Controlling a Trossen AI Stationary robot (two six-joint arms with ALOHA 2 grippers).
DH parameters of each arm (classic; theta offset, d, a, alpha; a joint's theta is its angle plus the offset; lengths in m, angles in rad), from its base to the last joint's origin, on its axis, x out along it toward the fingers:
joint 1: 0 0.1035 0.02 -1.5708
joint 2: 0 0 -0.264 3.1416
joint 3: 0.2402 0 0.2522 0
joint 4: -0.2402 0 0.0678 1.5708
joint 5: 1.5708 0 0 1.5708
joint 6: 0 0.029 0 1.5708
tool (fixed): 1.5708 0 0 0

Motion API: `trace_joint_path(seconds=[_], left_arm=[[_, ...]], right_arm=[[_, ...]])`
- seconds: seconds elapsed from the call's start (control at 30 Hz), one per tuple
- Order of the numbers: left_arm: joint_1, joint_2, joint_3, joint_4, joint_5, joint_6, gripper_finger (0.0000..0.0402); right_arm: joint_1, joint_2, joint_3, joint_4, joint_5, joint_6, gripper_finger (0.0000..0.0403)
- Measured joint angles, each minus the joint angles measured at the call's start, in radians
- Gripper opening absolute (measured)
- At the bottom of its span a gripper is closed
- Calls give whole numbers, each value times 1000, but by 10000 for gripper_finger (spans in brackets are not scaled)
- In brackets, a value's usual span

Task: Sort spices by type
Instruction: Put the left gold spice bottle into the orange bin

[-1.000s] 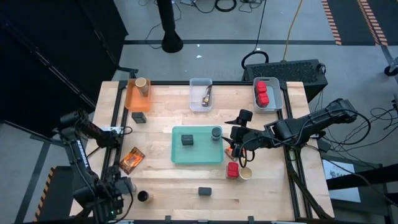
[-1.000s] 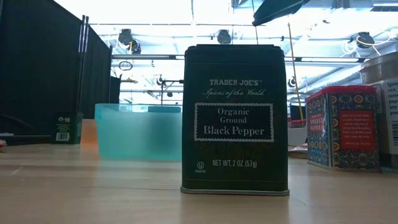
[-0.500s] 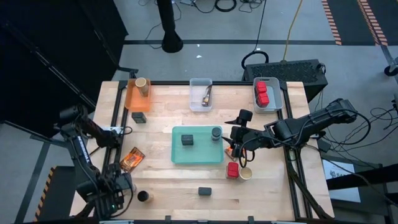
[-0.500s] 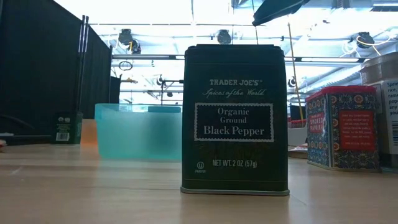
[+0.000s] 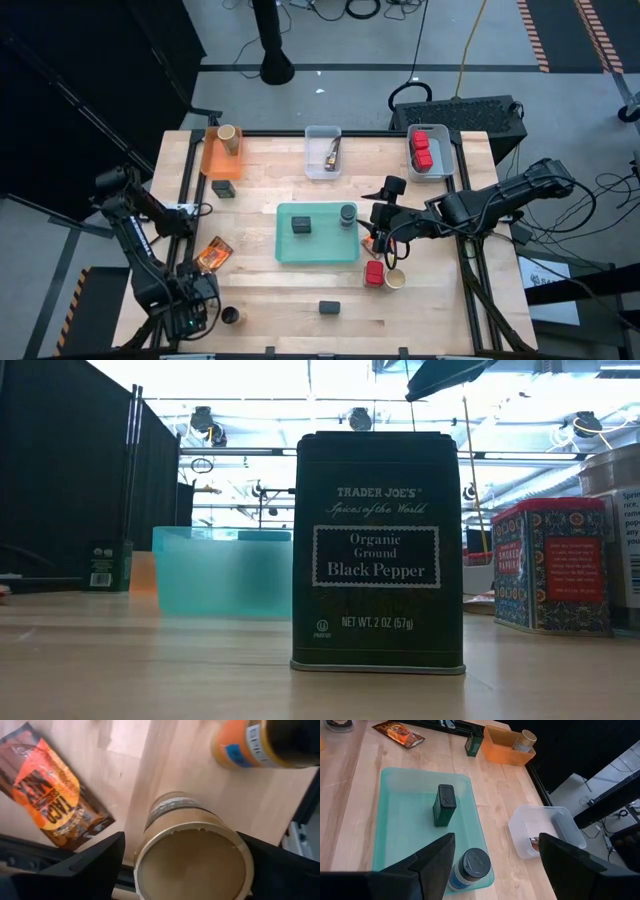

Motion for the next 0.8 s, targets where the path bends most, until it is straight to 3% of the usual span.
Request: trace_joint_path(seconds=[0.13, 0.33, 0.6, 0.8], left_arm=[[0, 0, 0, 7, 1, 0, 350], [0, 0, 1, 39, 13, 0, 276], [9, 1, 14, 24, 82, -81, 276], [65, 0, 102, -37, 21, -99, 276]], right_arm=[[0, 0, 0, 0, 1, 0, 270], [0, 0, 0, 0, 1, 5, 270], [0, 0, 0, 0, 0, 7, 270], [0, 0, 0, 0, 0, 8, 270]])
